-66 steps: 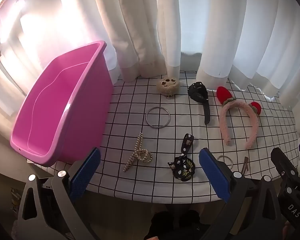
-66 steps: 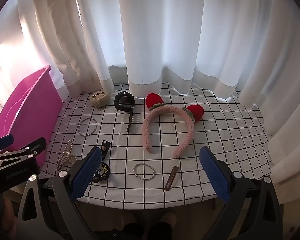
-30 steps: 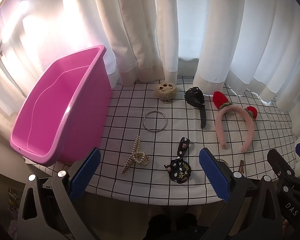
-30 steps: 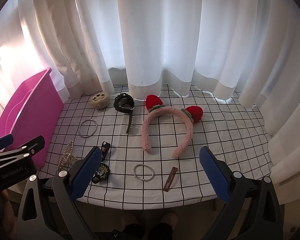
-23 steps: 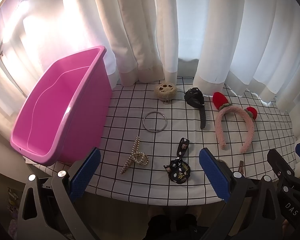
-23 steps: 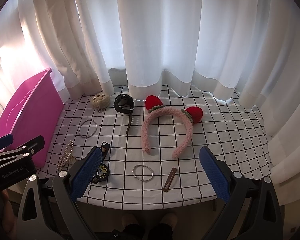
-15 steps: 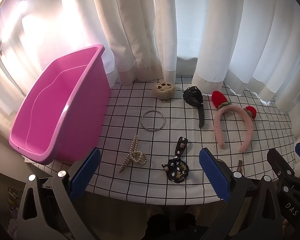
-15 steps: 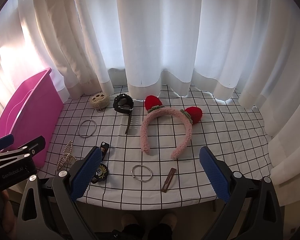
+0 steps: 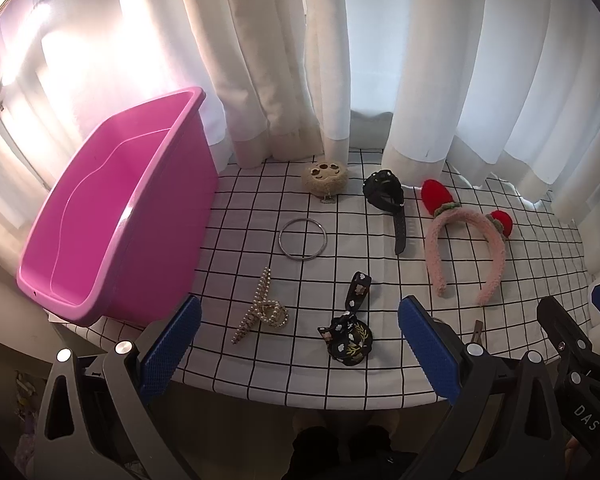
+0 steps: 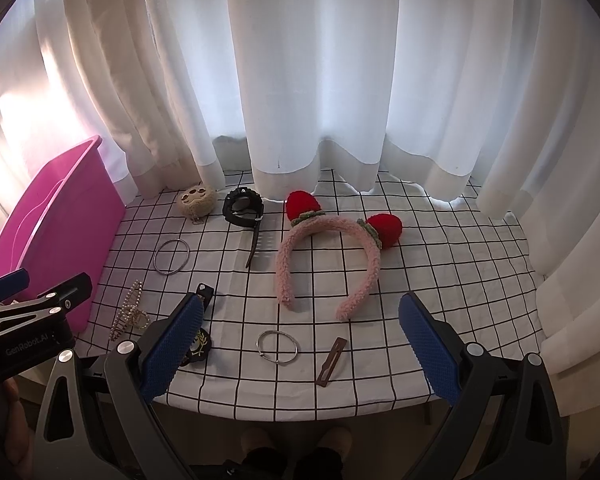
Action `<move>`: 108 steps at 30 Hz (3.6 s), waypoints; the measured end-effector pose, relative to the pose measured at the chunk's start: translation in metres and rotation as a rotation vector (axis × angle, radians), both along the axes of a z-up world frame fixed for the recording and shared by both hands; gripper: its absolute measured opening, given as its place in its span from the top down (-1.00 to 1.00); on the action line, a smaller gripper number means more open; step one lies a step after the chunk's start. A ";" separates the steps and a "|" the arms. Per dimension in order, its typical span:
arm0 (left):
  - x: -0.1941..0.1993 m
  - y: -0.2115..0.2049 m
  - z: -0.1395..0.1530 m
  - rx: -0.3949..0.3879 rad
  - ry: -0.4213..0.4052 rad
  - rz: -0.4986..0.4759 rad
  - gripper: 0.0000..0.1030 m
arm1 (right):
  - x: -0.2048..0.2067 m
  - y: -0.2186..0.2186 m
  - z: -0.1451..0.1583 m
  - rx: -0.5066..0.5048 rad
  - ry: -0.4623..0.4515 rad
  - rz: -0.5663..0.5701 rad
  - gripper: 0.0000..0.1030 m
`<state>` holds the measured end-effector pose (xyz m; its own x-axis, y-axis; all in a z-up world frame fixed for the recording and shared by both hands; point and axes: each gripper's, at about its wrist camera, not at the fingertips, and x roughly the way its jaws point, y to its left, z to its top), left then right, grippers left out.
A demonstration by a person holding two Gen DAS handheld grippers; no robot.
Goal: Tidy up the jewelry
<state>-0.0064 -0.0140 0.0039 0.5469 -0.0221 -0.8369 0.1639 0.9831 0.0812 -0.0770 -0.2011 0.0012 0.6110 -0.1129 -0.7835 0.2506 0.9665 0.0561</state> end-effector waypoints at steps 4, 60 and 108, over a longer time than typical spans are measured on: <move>0.005 0.005 -0.008 -0.033 0.026 0.001 -0.88 | -0.001 -0.005 -0.003 0.010 -0.005 0.018 -0.82; 0.106 0.069 -0.203 -0.018 0.182 0.037 -0.88 | 0.016 -0.055 -0.199 0.046 0.325 -0.152 -0.82; 0.064 0.055 -0.174 -0.077 0.092 -0.115 0.24 | 0.021 -0.037 -0.173 0.069 0.202 -0.034 0.75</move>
